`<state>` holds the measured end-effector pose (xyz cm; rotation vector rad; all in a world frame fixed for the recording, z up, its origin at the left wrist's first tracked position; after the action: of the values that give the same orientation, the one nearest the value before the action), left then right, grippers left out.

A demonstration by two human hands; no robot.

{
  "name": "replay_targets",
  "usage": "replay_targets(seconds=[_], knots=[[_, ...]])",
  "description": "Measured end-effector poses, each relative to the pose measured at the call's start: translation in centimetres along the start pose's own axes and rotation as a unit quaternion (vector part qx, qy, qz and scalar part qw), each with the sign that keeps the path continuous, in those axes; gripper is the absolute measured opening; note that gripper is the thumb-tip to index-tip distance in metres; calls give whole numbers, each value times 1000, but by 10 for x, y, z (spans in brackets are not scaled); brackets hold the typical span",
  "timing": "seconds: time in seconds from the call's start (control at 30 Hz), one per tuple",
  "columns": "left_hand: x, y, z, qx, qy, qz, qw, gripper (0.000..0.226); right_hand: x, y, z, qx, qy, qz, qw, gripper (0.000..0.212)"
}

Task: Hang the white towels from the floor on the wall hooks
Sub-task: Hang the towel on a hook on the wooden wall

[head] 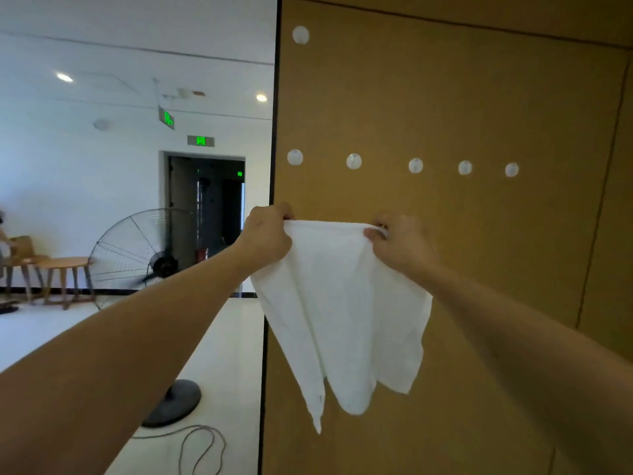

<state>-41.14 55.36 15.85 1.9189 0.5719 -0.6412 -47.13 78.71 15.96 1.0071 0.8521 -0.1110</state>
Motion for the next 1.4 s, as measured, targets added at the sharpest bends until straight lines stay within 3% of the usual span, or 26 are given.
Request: replay_targets(seconds=[0.2,0.4,0.57,0.73,1.0,1.27,1.4], knots=[[-77,-11,44,74,14,-36,997,21,-88,-39,-7,-10,104,-47,993,15],[-163,-30,75,47,-53,-76,995,17,-185,-85,-15,53,252,-100,961,5],[-235,-25,89,21,-101,-157,982,29,-273,-111,-14,104,334,-108,931,22],[-299,-24,105,-126,-85,-193,969,34,-348,-123,-2,146,332,-142,921,33],[-362,-38,128,-201,-17,-153,967,47,-432,-161,6,53,252,-85,963,40],[-381,-79,154,-129,12,-193,973,30,-432,-197,0,-150,185,-37,971,34],[-384,-91,155,-64,53,-158,984,14,-429,-211,3,-231,160,2,960,31]])
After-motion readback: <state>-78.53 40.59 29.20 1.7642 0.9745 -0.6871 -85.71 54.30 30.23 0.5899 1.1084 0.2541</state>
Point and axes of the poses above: each hand's wrist, its own x-axis away from the middle knuckle, its own y-axis out of the back of the hand, z = x × y, the point moved 6 cm from there along -x, towards the middle knuckle, and after that the axes turned 6 degrees about z, right-handed, at the moved point
